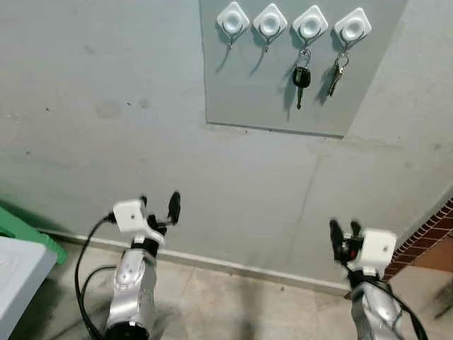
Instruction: Hang keys on a hook
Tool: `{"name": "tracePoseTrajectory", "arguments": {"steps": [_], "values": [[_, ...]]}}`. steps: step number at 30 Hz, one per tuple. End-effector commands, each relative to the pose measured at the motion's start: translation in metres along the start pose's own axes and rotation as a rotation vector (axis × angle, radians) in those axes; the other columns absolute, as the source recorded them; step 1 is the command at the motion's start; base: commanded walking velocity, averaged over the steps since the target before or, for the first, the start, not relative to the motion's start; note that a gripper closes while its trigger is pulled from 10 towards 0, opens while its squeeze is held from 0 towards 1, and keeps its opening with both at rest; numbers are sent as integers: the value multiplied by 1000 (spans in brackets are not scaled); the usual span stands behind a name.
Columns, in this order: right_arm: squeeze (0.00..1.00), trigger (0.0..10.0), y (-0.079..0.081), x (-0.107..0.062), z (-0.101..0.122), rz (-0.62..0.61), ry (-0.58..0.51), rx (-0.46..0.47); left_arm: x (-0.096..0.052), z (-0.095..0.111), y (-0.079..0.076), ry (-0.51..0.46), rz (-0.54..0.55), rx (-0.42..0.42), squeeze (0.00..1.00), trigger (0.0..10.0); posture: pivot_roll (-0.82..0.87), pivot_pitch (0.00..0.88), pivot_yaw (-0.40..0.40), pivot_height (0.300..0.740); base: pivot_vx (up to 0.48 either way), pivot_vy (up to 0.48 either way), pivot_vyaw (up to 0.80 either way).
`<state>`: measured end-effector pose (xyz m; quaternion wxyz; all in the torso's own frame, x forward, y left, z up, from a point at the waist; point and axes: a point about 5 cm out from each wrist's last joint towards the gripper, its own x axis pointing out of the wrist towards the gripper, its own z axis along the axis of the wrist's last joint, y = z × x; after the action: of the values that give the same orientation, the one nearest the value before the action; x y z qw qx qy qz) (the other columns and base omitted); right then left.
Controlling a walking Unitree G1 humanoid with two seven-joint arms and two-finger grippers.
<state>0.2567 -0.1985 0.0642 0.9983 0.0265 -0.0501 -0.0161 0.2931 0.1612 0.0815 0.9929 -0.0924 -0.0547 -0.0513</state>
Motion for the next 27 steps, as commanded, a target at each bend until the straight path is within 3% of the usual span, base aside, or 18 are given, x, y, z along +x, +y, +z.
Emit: {"name": "tracePoseTrajectory", "arguments": {"steps": [1, 6, 14, 27], "values": [[0, 10000, 7, 1, 5, 27, -11, -6, -3, 1, -5, 9, -17, 82, 0, 10000, -59, 0, 34, 740, 0, 0, 0], [0, 10000, 8, -1, 10, 33, -18, -10, -5, 3, -14, 31, -50, 80, 0, 10000, -60, 0, 38, 740, 0, 0, 0], [0, 10000, 2, -4, 14, -1, 14, -64, -1, 4, -16, 78, -13, 93, 0, 10000, -69, 0, 42, 740, 0, 0, 0], [0, 10000, 5, 7, 24, -2, 0, -99, 12, 17, -17, 60, 16, 86, 0, 10000, -65, 8, 31, 740, 0, 0, 762]]}}
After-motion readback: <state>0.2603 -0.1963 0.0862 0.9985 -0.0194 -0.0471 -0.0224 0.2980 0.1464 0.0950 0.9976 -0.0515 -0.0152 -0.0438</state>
